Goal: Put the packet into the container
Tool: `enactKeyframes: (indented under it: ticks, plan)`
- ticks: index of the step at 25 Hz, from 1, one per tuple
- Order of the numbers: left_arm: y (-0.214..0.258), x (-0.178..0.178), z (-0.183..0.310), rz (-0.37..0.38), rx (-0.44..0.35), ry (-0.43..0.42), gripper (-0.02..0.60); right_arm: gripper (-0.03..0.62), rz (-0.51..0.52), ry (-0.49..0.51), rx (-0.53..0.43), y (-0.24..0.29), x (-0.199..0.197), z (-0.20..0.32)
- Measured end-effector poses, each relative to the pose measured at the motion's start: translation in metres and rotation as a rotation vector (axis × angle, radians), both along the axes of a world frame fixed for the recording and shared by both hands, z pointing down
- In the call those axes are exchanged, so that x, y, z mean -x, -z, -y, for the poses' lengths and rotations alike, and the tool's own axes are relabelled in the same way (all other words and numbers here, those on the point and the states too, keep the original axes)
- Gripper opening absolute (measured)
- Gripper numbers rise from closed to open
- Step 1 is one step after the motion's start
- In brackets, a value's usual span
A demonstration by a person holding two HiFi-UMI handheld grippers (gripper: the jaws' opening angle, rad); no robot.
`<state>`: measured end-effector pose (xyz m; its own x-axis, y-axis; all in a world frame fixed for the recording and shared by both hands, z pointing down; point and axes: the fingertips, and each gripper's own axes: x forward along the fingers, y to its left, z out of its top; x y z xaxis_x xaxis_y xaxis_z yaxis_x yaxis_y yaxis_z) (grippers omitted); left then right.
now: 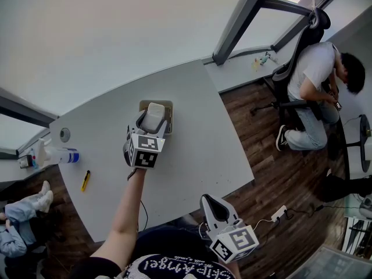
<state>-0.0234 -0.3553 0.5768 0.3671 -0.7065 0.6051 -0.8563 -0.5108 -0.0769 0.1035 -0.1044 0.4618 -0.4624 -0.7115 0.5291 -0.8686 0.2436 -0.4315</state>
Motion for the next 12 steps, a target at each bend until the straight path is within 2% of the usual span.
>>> enactKeyframes:
  ticks: [12]
  plan:
    - [0.023,0.009,0.007,-0.014,-0.069,0.034,0.282,0.015,-0.003,0.01,-0.016,0.003,0.004,-0.001]
